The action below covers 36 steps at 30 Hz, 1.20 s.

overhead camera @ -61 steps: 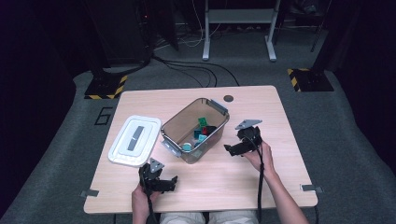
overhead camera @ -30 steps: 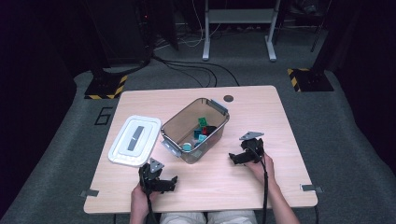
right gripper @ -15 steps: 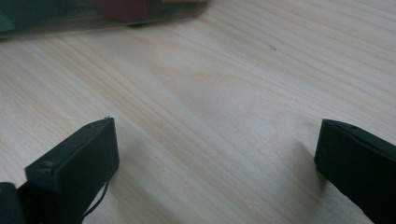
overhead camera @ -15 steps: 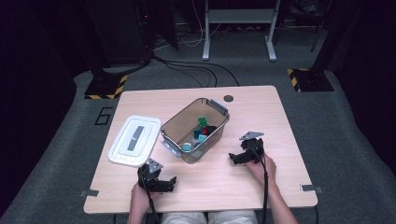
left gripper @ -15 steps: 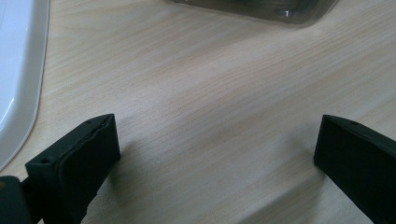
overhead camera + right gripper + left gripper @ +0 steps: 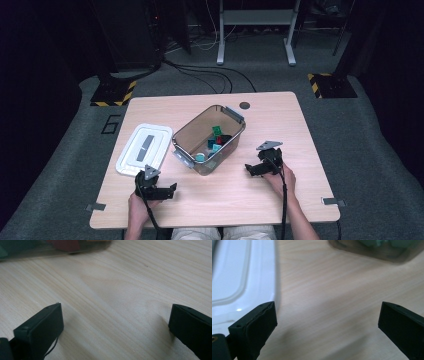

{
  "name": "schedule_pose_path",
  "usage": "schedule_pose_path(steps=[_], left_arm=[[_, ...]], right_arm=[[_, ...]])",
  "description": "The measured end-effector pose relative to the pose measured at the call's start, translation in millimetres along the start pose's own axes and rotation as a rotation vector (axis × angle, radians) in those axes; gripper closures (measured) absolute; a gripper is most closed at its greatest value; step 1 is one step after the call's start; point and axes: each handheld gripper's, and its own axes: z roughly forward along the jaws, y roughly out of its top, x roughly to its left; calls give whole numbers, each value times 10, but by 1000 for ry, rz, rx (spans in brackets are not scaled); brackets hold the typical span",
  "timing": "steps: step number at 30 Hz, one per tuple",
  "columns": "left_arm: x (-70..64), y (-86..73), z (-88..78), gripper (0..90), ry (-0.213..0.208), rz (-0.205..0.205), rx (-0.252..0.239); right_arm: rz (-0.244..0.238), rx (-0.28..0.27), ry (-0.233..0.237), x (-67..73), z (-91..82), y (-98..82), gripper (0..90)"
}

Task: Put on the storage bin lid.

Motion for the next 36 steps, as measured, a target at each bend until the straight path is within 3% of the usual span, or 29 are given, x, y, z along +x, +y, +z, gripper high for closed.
schedule_pose_path(steps=[12,21,32,36], left_arm=[[495,268,10,36,21,-47,-31],[827,483,140,53,63,-91,-39],[1138,659,436,54,106,-158,27],[1207,689,498,107,134,-154,43]], right_arm=[[0,0,0,0,1,1,0],[6,5,1,4,-2,2,0],[4,3,1,3,1,3,0],[1,4,1,2,1,5,0]])
